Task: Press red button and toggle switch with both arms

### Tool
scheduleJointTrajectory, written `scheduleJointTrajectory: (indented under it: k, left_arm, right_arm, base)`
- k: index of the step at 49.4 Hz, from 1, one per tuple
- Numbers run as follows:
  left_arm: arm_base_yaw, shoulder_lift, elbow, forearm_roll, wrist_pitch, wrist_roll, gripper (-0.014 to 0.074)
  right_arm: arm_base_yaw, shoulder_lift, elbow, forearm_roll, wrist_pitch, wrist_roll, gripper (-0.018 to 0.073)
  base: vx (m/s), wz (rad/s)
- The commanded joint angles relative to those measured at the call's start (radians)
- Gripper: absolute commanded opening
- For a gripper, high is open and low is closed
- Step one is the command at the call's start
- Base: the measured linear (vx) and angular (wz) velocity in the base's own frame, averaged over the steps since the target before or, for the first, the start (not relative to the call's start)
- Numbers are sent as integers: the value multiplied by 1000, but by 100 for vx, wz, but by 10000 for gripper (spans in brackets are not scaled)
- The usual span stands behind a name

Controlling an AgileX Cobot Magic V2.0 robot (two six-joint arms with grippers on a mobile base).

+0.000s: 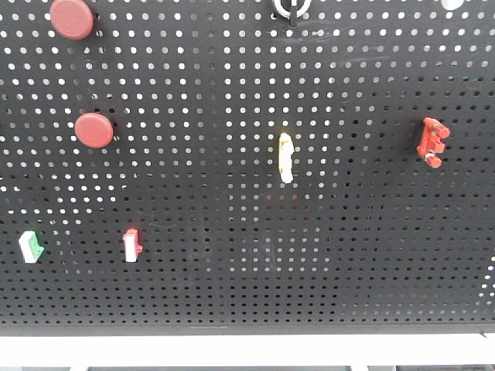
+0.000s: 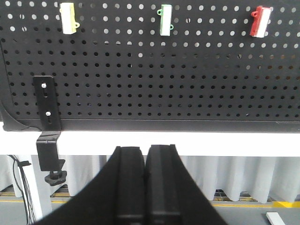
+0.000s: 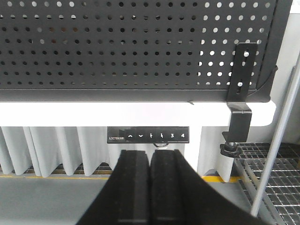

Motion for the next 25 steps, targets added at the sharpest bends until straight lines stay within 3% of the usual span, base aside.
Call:
scheduleJointTrajectory:
  k: [1,25]
  left_arm:
    - [2,10,26,-10,-85,-8,2]
    - [2,10,26,19,-104,3,2]
  right_arm:
    - [-1,-15,10,-4,-76,-8,-3]
    - [-1,-15,10,-4,-78,-8,-3]
  base:
    - [1,0]
    - [0,0]
